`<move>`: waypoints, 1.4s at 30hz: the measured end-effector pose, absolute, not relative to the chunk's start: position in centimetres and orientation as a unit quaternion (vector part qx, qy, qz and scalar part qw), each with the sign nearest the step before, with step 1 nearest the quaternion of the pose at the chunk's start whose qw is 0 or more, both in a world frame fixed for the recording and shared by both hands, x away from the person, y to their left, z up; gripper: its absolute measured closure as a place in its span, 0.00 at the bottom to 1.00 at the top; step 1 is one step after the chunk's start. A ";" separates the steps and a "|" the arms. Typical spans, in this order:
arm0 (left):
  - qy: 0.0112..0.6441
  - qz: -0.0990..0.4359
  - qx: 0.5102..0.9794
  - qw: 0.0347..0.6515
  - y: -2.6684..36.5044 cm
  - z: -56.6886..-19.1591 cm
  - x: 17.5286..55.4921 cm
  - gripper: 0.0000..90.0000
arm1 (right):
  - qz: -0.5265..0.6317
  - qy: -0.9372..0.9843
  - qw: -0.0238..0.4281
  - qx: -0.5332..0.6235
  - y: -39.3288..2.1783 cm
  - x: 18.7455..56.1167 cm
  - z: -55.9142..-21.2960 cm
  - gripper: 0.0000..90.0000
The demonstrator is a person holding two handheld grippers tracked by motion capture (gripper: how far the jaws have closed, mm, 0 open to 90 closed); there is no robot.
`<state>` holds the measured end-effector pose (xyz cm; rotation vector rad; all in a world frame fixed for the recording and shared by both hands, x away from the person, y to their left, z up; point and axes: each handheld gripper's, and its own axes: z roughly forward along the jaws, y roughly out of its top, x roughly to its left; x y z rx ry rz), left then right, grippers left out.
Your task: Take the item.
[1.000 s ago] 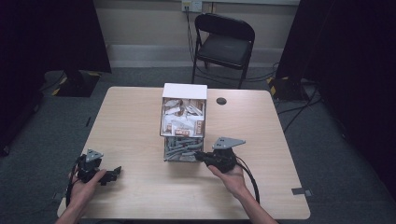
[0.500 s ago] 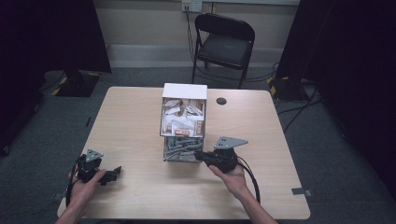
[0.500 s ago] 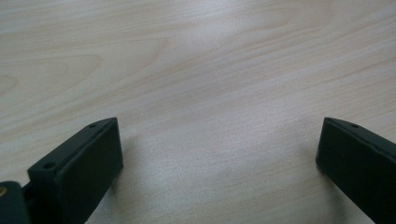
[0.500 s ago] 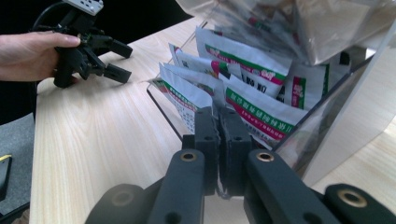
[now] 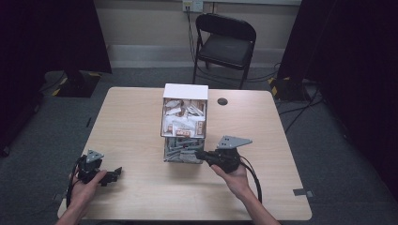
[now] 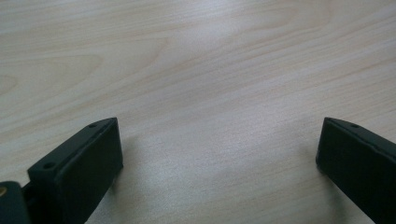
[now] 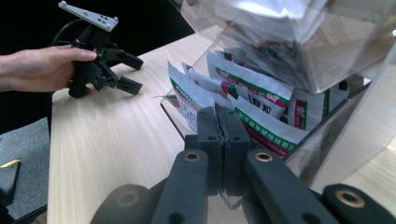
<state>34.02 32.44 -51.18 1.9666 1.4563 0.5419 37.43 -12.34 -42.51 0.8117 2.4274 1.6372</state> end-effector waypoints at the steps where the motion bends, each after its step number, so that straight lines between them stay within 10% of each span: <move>1: 0.552 0.205 0.745 0.312 32.4 -51.2 34.0 0.00 | 0.540 0.797 0.052 0.265 -12.4 37.4 -42.4 0.99; 42: 0.552 0.204 0.746 0.313 32.4 -51.2 34.0 0.00 | 0.565 0.784 0.052 0.253 -12.5 35.8 -40.0 1.00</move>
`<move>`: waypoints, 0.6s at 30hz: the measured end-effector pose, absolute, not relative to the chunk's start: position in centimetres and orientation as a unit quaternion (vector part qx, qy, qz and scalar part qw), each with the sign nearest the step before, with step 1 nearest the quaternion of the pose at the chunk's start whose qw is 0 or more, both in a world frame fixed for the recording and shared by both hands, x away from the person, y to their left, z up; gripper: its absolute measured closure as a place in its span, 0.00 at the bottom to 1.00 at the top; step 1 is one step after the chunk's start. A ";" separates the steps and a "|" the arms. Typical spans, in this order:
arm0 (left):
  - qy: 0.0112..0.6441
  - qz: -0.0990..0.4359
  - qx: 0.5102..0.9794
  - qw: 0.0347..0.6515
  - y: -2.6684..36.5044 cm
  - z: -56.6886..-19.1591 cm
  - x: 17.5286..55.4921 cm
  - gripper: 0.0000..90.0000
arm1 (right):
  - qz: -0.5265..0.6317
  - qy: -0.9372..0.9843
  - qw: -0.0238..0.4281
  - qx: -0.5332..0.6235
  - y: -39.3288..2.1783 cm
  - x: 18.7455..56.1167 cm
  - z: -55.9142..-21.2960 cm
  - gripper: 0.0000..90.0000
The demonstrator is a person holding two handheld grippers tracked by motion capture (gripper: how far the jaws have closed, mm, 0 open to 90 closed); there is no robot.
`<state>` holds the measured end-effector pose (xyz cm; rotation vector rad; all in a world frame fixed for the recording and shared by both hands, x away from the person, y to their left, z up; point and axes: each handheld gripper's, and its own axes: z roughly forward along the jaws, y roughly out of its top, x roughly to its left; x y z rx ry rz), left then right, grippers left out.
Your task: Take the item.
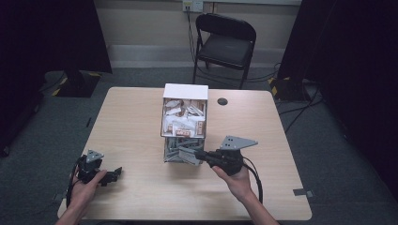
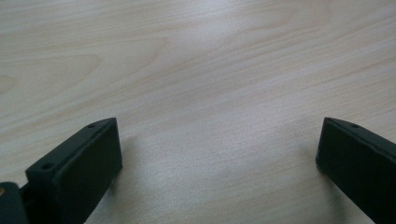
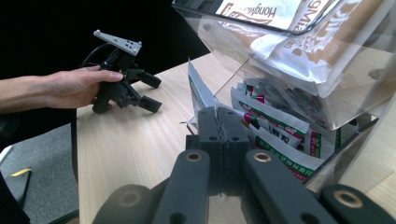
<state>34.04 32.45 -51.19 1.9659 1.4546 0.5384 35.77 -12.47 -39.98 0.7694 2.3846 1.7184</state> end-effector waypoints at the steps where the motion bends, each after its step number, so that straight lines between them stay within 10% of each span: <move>1: 0.552 0.204 0.746 0.313 32.4 -51.2 34.0 0.00 | 0.565 0.783 0.052 0.253 -12.5 35.7 -39.9 1.00; 18: 0.552 0.204 0.746 0.313 32.4 -51.2 34.0 0.00 | 0.563 0.782 0.059 0.260 -14.5 34.3 -39.4 1.00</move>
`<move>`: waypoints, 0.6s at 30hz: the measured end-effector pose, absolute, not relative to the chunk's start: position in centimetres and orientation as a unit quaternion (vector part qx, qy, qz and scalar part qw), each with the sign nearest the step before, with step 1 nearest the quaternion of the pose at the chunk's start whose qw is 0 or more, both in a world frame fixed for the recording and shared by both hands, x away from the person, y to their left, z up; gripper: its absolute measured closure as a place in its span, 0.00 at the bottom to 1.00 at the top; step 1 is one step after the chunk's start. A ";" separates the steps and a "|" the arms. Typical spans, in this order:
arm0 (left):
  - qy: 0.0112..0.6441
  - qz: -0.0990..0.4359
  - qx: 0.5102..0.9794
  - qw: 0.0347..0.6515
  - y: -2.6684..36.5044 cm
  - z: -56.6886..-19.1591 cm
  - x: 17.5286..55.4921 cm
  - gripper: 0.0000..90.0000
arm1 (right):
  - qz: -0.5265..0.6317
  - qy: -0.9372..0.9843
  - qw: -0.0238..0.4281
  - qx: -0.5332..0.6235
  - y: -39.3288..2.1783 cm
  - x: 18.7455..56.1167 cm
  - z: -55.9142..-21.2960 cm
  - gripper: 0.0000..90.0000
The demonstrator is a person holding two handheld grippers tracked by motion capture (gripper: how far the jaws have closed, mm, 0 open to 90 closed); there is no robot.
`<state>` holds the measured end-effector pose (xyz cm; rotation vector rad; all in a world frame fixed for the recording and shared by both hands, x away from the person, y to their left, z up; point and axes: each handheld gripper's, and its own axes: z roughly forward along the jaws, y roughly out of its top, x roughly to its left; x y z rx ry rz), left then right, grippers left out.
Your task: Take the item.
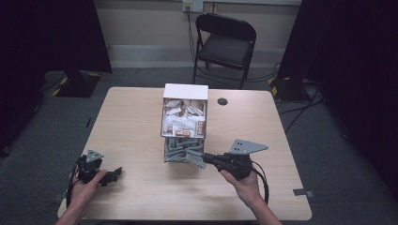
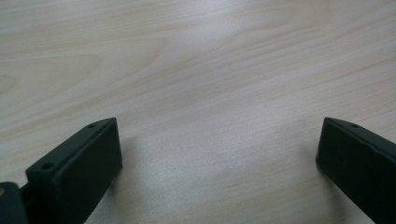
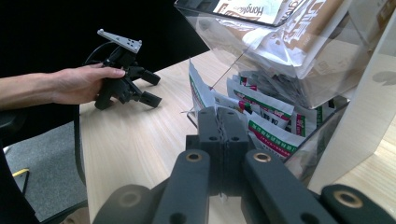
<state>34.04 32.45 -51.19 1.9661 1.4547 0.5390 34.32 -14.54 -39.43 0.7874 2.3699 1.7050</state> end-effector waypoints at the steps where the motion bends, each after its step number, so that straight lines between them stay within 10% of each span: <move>1: 0.552 0.204 0.745 0.314 32.4 -51.2 34.0 0.00 | 0.564 0.782 0.058 0.260 -14.7 34.2 -39.4 1.00; 18: 0.552 0.204 0.746 0.313 32.4 -51.2 34.0 0.00 | 0.571 0.766 0.077 0.284 -17.5 34.1 -38.9 1.00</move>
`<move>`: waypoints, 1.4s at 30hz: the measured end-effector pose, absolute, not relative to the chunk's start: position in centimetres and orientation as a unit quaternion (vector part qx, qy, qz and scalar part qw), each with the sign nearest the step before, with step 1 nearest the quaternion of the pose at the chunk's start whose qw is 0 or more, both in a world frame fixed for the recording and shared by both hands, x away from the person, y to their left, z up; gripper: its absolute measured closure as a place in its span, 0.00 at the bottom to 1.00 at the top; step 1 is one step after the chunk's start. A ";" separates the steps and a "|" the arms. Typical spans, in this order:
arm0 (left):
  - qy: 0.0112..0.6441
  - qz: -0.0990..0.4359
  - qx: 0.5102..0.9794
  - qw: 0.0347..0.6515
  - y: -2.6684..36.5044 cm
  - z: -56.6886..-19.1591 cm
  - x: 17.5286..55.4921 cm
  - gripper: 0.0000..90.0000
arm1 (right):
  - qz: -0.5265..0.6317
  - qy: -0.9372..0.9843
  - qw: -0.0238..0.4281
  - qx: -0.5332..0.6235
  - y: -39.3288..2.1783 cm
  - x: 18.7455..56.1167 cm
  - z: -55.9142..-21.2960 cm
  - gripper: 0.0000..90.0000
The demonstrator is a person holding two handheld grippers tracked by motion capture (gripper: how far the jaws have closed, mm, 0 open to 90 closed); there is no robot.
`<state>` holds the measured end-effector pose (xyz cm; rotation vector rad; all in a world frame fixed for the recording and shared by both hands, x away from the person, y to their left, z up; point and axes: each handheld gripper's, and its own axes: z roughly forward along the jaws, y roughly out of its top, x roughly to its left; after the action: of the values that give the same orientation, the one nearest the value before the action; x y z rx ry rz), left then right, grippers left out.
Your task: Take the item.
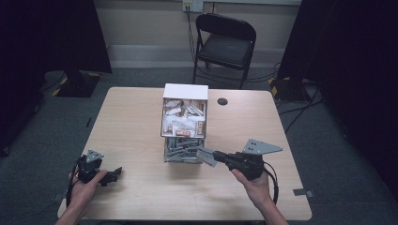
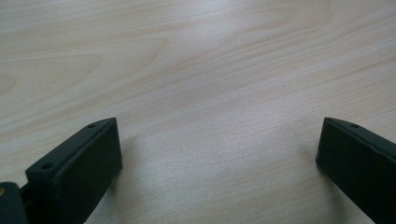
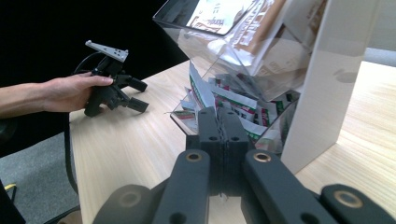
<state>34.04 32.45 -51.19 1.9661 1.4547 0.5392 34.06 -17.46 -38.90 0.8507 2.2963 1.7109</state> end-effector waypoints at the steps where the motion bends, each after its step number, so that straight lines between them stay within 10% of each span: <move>1: 0.552 0.204 0.746 0.313 32.4 -51.2 34.0 0.00 | 0.571 0.766 0.079 0.286 -17.6 34.1 -38.9 1.00; 42: 0.552 0.204 0.746 0.313 32.4 -51.2 34.0 0.00 | 0.553 0.755 0.113 0.334 -20.4 37.9 -38.9 1.00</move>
<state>34.04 32.45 -51.19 1.9663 1.4548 0.5389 37.94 -20.44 -38.87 0.9787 2.2156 1.6218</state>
